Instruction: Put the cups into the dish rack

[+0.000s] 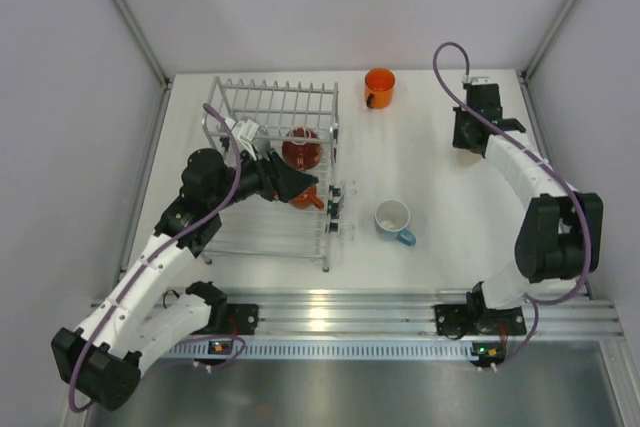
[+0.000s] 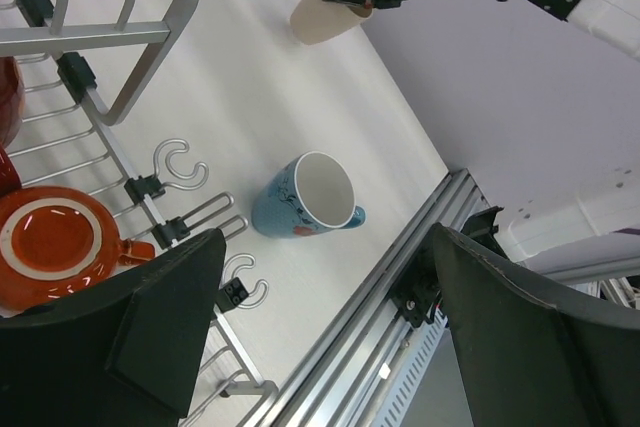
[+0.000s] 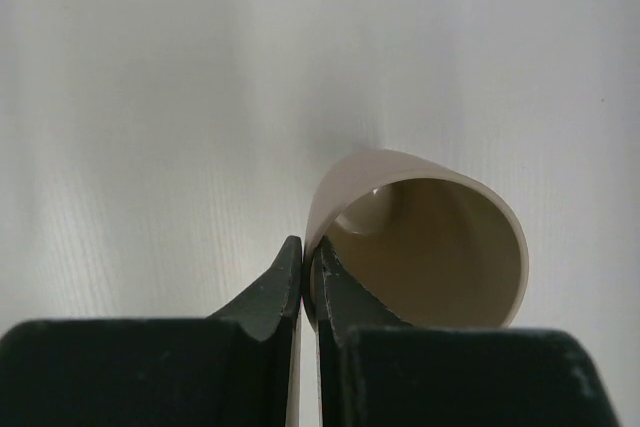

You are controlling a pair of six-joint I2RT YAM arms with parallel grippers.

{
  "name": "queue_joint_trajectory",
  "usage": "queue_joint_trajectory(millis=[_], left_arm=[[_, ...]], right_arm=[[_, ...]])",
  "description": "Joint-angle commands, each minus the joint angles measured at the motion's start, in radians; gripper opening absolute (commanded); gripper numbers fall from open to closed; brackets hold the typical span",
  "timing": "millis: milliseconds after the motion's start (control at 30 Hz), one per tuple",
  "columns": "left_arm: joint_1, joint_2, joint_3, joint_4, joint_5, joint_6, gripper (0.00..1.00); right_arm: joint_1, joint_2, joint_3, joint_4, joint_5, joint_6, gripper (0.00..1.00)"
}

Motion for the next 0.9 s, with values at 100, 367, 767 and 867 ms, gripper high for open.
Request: queue_joint_trajectory(millis=[100, 367, 767, 867], left_arm=[[-0.003, 0.017, 0.054, 0.055, -0.020, -0.067, 0.91], [-0.003, 0.038, 0.089, 0.080, 0.003, -0.145, 0.92], [-0.001, 0.076, 0.031, 0.418, 0.121, -0.402, 0.97], [-0.001, 0.095, 0.025, 0.479, 0.155, -0.449, 0.98]], right_arm=[[-0.002, -0.251, -0.071, 0.122, -0.112, 0.080, 0.00], [0.000, -0.622, -0.227, 0.262, -0.449, 0.242, 0.00], [0.024, -0.880, -0.412, 0.838, -0.867, 0.748, 0.00], [0.073, -0.891, -0.409, 0.887, -0.850, 0.790, 0.00]])
